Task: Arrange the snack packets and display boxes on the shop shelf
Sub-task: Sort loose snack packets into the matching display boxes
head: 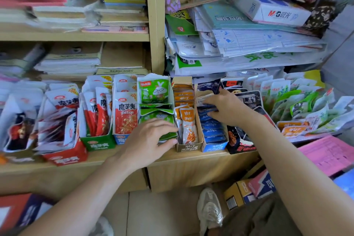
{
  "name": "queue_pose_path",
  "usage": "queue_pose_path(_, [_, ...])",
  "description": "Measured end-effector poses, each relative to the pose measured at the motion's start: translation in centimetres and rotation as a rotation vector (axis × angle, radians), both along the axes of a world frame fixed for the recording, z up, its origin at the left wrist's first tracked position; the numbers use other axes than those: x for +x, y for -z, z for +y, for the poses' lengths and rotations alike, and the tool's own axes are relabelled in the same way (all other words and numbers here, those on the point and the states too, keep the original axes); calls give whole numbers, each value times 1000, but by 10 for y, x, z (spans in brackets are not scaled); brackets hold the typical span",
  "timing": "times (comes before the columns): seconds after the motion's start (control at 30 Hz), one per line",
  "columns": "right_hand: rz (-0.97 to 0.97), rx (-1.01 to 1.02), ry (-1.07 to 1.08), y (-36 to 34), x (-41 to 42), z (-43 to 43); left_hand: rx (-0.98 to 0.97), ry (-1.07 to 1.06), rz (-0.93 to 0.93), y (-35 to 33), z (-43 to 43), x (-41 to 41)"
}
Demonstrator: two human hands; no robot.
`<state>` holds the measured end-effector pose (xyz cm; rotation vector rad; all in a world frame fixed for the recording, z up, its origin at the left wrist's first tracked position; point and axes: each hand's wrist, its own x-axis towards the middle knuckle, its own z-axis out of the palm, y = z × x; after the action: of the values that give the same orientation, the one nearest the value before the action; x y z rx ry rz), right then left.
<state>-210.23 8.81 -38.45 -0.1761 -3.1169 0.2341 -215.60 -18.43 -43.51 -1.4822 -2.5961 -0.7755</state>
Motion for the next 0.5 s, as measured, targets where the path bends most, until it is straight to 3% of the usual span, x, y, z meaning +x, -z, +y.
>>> queue_pose_path(0.1, [-54, 67, 13, 3, 1, -8, 61, -16, 4, -4, -14, 0])
queue_pose_path(0.27, [185, 57, -19, 5, 0, -29, 259, -293, 212, -22, -44, -31])
queue_pose_path(0.37, [274, -12, -35, 8, -4, -43, 129, -425, 311, -29, -63, -72])
queue_pose_path(0.5, [368, -135, -165, 19, -6, -68, -183, -419, 253, -24, -69, -102])
